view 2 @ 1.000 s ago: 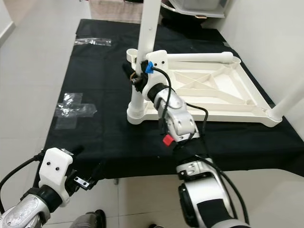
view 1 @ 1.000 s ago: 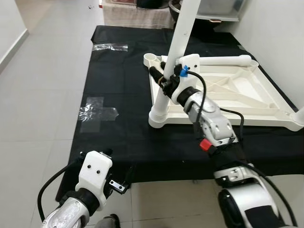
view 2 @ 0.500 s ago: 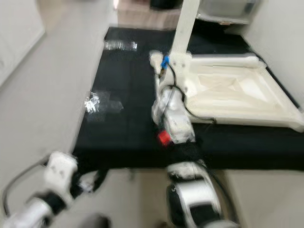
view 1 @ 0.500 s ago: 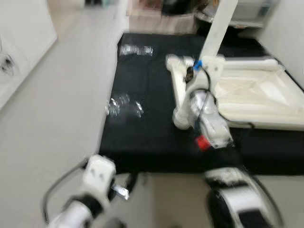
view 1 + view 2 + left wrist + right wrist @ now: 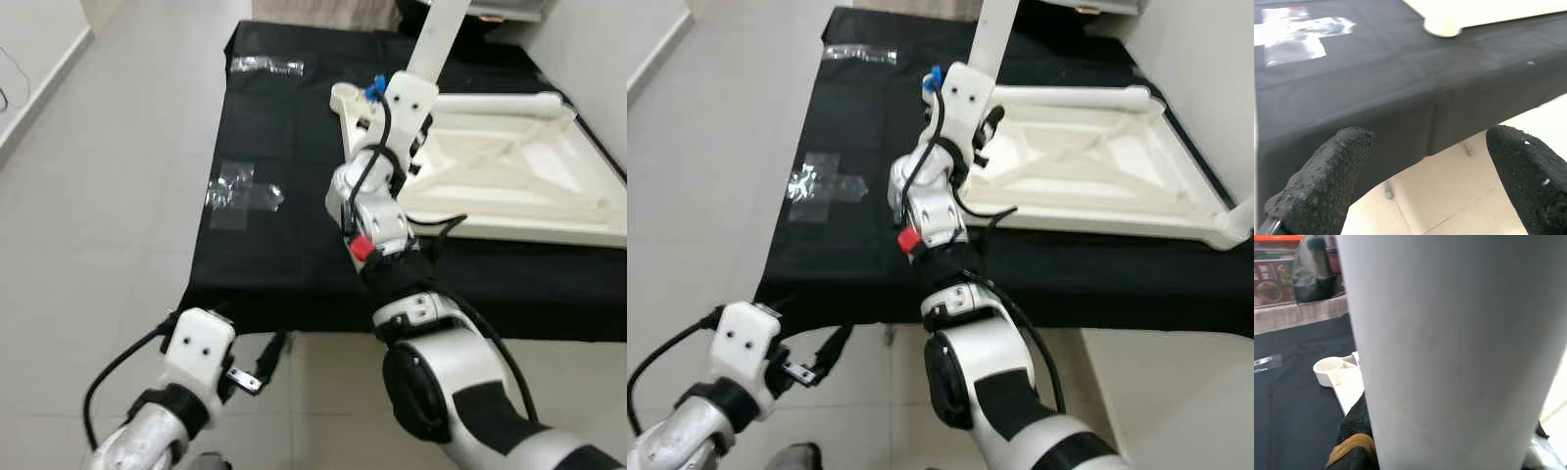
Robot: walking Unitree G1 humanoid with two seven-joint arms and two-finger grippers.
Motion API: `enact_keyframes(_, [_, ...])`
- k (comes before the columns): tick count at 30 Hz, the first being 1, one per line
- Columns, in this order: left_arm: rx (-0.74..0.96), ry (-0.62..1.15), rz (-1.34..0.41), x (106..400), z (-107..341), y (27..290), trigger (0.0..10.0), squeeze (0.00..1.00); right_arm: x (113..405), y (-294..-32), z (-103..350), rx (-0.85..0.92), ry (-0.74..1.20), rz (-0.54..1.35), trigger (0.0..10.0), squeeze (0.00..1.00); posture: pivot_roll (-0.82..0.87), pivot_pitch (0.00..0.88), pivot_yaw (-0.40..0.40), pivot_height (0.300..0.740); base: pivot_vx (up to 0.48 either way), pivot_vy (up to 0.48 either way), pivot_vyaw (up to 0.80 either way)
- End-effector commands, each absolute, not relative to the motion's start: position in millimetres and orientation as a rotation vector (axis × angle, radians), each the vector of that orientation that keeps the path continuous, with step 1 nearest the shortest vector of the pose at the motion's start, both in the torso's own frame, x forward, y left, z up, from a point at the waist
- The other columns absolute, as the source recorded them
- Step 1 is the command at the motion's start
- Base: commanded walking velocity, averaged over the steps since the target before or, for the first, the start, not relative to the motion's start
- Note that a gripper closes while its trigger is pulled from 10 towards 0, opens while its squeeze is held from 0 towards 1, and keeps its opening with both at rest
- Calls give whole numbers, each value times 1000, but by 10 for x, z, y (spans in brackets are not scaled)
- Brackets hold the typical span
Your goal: Building children table
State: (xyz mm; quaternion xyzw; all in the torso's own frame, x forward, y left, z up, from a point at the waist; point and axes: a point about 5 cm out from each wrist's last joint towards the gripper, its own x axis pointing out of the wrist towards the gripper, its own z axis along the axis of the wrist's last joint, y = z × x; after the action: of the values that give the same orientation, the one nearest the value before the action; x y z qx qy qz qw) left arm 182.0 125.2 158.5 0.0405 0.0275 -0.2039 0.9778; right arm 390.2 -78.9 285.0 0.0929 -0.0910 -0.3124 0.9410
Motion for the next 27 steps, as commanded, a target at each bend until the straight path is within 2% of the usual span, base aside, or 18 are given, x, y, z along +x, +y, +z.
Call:
enact_keyframes(1, [65,27,-449,1783,1642,1199,10000,0,3894,-950,2378,226,34,-810,10000,0,192,207,-106,740,0,0,0])
enact_keyframes(15, [72,-15,-467,1786,1703,1141,10000,0,3916,-830,2411,233,9,-787,10000,0,196,195,-107,740,0,0,0])
enact_keyframes(16, [71,-14,-467,1784,1698,1139,10000,0,3924,-815,2411,251,16,-776,10000,169,196,190,-108,740,0,0,0])
enact_keyframes(17, [70,-13,-466,1783,1693,1138,10000,0,3936,-795,2420,265,14,-747,10000,1000,196,190,-108,740,0,0,0])
enact_keyframes(24, [70,-10,-464,1787,1678,1136,10000,0,3958,-749,2453,293,-1,-681,10000,1000,191,181,-108,740,0,0,0])
enact_keyframes(25, [71,-8,-463,1787,1669,1138,10000,0,3960,-747,2473,289,-21,-666,10000,490,189,180,-108,740,0,0,0])
enact_keyframes(27, [71,-8,-463,1787,1669,1138,10000,0,3960,-747,2473,289,-21,-666,10000,490,189,180,-108,740,0,0,0])
